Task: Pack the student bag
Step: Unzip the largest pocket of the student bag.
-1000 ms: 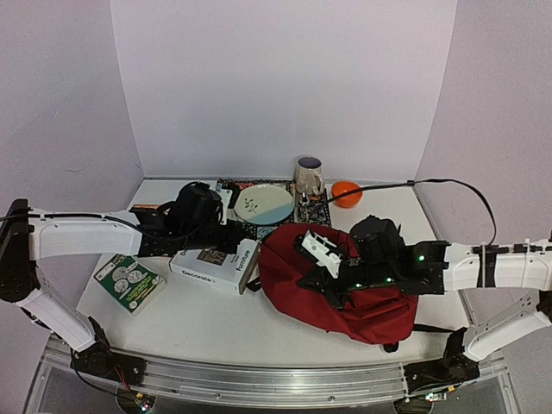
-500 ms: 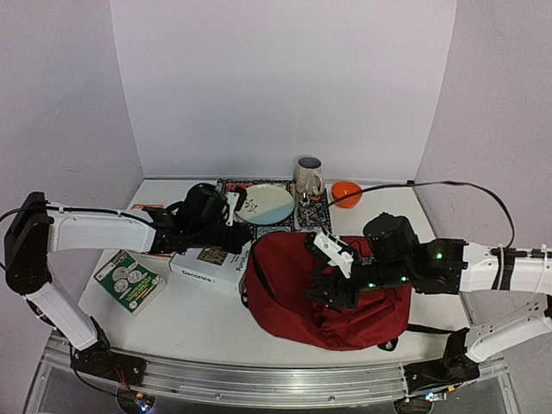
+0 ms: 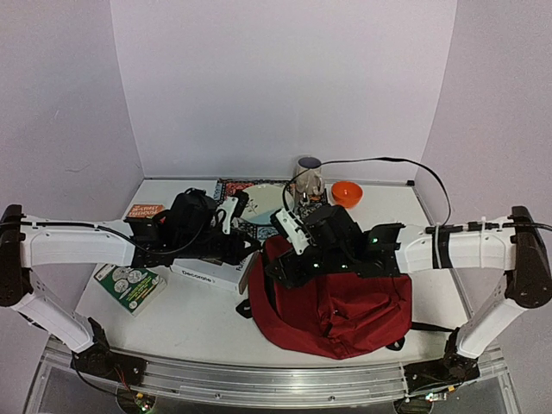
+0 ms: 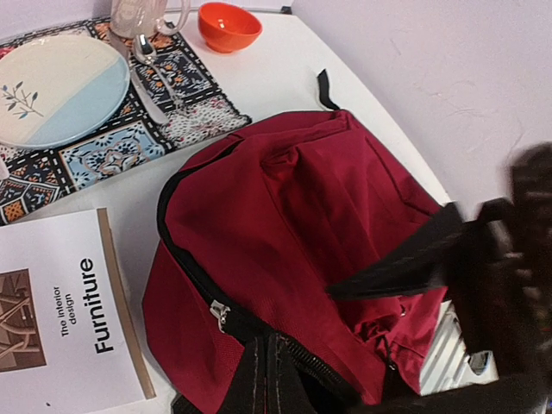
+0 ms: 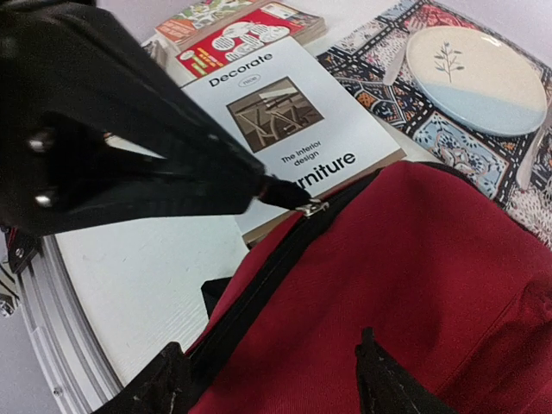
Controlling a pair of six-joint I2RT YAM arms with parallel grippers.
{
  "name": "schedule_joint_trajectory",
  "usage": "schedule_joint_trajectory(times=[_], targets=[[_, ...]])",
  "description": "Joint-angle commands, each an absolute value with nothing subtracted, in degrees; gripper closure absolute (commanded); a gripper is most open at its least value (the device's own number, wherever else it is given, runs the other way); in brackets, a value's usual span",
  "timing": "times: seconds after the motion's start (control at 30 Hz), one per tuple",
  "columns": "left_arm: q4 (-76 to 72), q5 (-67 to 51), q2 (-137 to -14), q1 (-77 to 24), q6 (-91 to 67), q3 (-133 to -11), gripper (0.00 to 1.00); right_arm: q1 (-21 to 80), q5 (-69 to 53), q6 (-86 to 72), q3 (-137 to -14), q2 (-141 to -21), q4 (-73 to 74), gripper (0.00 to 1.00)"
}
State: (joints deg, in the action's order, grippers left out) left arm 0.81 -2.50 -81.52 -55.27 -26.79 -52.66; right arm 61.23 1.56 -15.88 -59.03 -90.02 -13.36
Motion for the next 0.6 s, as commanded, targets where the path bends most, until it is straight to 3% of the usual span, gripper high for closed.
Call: schedule_joint_trajectory(times=[0.0,0.17,0.27,0.4,0.47,0.57], targets=[[-3.77,-5.40,-78.45,-55.72,-27.70,-52.32,1.00,61.71,4.52,-21.66,-63.01,-93.22,-16.43,0.34],[-4.09,-5.94,-78.29,-55.81,-27.76,-52.04,1.00,61.72,6.97,-22.73,-64.04,-95.62,-16.28,0.35],[-4.08,-5.91,-78.14,-55.81,-27.43,-52.03,1.00,61.76,8.13,-22.75,-63.82,-95.88,-15.87,0.42],[-4.01,-5.48,-78.22,-55.82,-26.55,-52.53,1.00,61.71,8.66,-22.20,-63.60,-95.77,-14.71,0.67],[-4.02,-5.13,-78.31,-55.80,-26.06,-52.91,1.00,61.76,8.15,-21.97,-63.14,-95.16,-14.51,0.84],[-3.92,-4.76,-78.64,-55.81,-25.52,-53.54,1.00,61.98,6.70,-20.74,-62.56,-94.00,-14.33,1.00]])
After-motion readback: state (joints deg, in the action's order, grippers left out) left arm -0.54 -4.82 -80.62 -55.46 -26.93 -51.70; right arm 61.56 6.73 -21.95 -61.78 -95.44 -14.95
